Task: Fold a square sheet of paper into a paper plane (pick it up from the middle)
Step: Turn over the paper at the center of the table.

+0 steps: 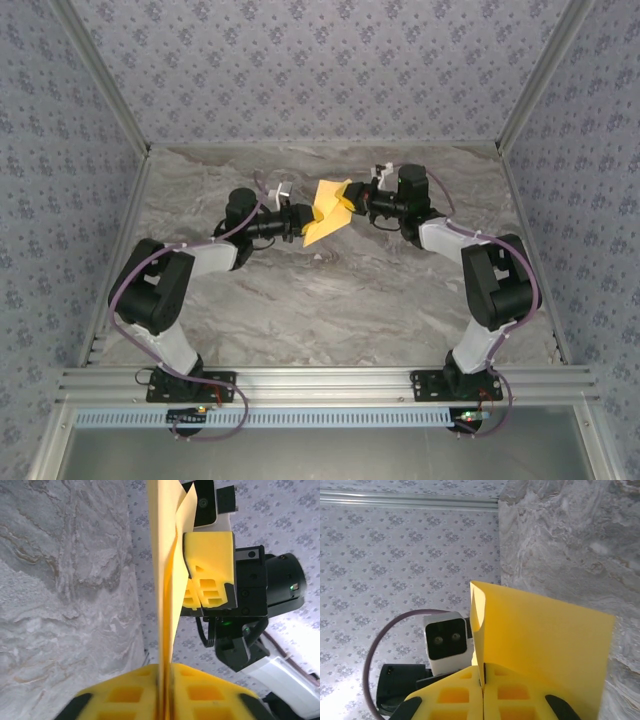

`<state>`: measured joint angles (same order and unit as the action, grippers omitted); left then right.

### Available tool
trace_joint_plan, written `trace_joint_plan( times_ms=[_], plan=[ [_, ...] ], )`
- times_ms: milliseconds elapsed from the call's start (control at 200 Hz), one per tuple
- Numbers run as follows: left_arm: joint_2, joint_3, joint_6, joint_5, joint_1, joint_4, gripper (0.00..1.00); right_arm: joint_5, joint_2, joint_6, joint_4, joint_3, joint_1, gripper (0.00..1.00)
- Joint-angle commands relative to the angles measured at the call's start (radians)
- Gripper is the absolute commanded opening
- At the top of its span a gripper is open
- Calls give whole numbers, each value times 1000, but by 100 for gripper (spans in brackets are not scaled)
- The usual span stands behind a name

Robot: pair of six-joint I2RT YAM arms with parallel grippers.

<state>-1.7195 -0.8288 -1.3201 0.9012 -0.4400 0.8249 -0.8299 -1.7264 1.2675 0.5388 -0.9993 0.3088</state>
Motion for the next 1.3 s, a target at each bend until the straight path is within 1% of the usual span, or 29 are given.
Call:
trace_joint_plan(
  times_ms=[0,45,50,55,85,110,150,180,190,195,200,205,245,310,365,450,490,570,650,769,854,889,914,1019,1064,1169,1224,1294],
  plan=[
    [38,-44,178,-13,3,-227,8,4,30,-149,-189,-11,-17,15],
    [60,-83,290,-48,1,-420,6,54,59,-242,-314,-23,-25,24],
    [64,-88,301,-54,0,-420,6,61,60,-252,-325,-23,-25,25],
    [64,-93,322,-60,-1,-470,6,64,65,-262,-345,-24,-26,26],
    [84,-132,422,-108,-6,-581,5,113,89,-317,-430,-27,-28,33],
    [94,-172,493,-160,-13,-739,5,155,111,-360,-486,-29,-31,40],
    [103,-245,629,-263,-34,-955,5,226,148,-421,-578,-31,-33,49],
    [102,-303,707,-375,-54,-1099,5,285,173,-461,-640,-35,-35,54],
    [101,-322,728,-410,-62,-1142,5,304,180,-474,-657,-37,-35,55],
    [101,-326,739,-445,-65,-1161,5,313,182,-480,-673,-36,-35,56],
    [100,-337,748,-445,-70,-1171,5,323,185,-485,-685,-37,-36,57],
    [100,-347,756,-479,-73,-1194,5,331,190,-491,-695,-37,-36,58],
    [89,-409,812,-602,-105,-1322,5,396,219,-530,-753,-37,-36,63],
    [62,-494,853,-786,-148,-1464,5,498,259,-569,-826,-31,-37,70],
    [32,-555,865,-944,-185,-1573,5,574,287,-588,-863,-19,-38,74],
    [-32,-654,857,-1215,-248,-1718,5,662,322,-584,-893,12,-42,79],
    [-65,-694,852,-1321,-281,-1771,5,693,337,-577,-893,29,-43,80],
    [-138,-770,839,-1460,-334,-1853,6,738,359,-556,-893,59,-45,81],
    [-220,-832,821,-1536,-372,-1909,7,761,369,-533,-896,82,-47,81],
    [-340,-908,795,-1556,-415,-1944,11,784,386,-508,-898,105,-52,81],
    [-403,-947,782,-1480,-430,-1921,14,802,395,-493,-901,117,-53,81],
    [-416,-957,780,-1416,-432,-1898,17,809,399,-488,-901,123,-54,81],
    [-423,-961,781,-1367,-433,-1876,20,811,399,-486,-902,125,-53,81],
    [-414,-959,780,-1174,-430,-1777,45,816,407,-480,-903,135,-56,81],
    [-398,-955,781,-1097,-421,-1741,53,812,409,-481,-900,138,-56,81],
    [-325,-905,771,-913,-373,-1641,66,742,403,-507,-843,153,-54,80],
    [-270,-849,753,-845,-336,-1578,73,692,391,-524,-805,153,-41,78],
    [-197,-765,728,-778,-274,-1511,79,660,364,-536,-774,140,2,75]
  ],
)
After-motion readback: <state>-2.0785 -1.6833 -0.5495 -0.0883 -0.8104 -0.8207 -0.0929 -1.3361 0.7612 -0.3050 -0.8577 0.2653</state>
